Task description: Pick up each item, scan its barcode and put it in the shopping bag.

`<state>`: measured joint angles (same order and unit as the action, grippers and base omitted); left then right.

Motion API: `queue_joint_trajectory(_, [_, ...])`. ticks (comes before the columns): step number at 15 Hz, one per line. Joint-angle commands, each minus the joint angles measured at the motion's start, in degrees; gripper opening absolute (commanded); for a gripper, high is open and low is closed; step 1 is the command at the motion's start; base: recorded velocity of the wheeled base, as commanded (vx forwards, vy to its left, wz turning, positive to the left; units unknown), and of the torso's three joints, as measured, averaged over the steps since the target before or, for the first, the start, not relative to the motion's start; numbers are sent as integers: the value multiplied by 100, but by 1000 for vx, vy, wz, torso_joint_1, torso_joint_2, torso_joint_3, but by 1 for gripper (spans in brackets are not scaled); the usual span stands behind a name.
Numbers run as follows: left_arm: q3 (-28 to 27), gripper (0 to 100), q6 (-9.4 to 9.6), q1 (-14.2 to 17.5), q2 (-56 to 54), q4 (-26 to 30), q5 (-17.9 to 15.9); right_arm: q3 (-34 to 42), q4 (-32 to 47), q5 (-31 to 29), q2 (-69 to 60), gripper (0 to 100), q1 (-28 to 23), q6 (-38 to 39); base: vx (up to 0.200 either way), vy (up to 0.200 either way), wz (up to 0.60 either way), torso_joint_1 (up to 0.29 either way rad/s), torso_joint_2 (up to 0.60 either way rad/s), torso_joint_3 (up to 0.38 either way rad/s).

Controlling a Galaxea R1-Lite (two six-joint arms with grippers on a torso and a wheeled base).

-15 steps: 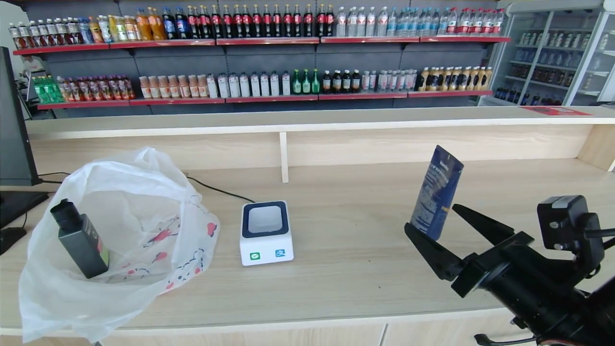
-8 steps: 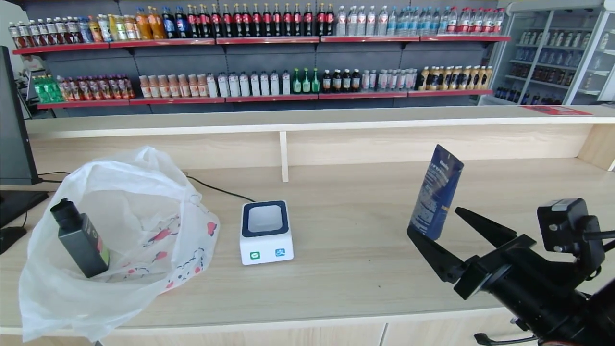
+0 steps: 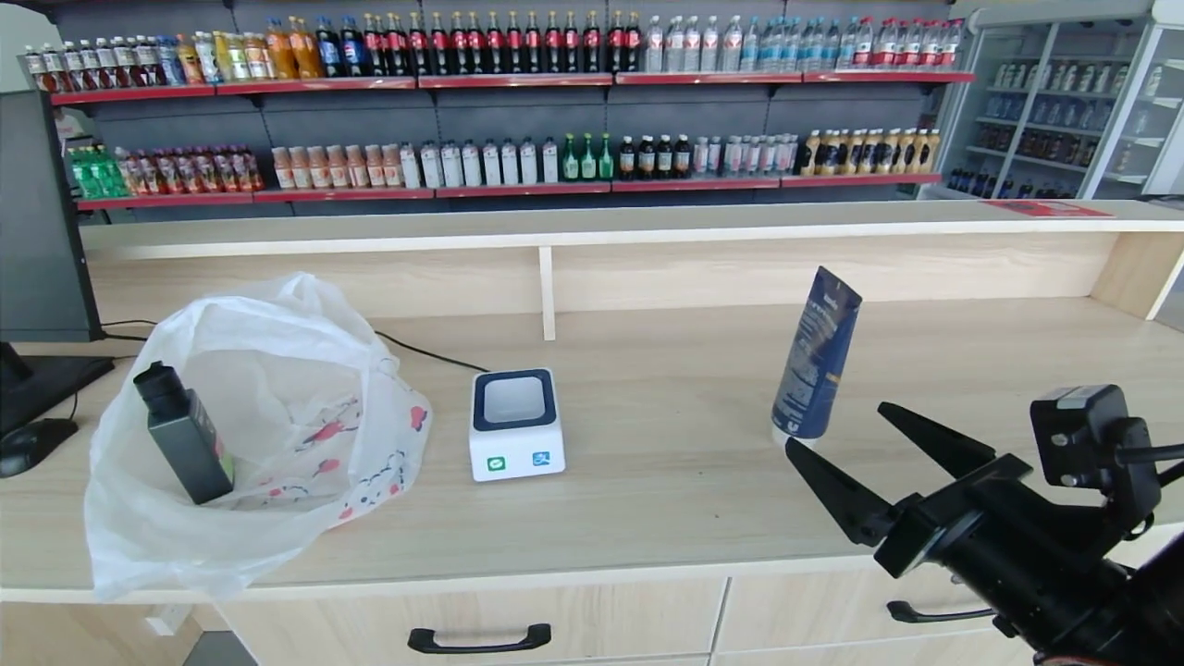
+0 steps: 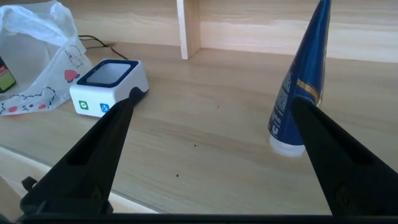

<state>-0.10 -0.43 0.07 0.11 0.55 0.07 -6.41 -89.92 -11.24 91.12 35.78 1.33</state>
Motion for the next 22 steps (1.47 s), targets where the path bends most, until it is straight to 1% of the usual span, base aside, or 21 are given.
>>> queue_joint_trajectory(1, [1, 100, -1, 1, -2, -2, 1, -27, -8, -1, 55, 100, -89, -1, 200, -200, 0, -7, 7, 2])
queue_joint_trajectory(5, [1, 100, -1, 1, -2, -2, 1, -273, -8, -1, 327, 100, -150, -10, 0, 0, 0, 0, 0, 0])
queue_joint_trajectory(7, [1, 100, -1, 1, -2, -2, 1, -203, -8, -1, 371, 100, -317, -10, 0, 0, 0, 25, 16, -6])
queue_joint_trajectory(11, [1, 100, -1, 1, -2, -2, 1, -159, -8, -1, 371, 100, -370, -10, 0, 0, 0, 0, 0, 0])
queue_joint_trajectory(16, [1, 100, 8, 1, -2, -2, 1, -150, -8, -1, 432, 100, -695, -89, 0, 0, 0, 0, 0, 0])
queue_joint_trajectory(22, [1, 100, 8, 1, -2, -2, 1, -246, -8, -19, 758, 100, -845, -291, 0, 0, 0, 0, 0, 0])
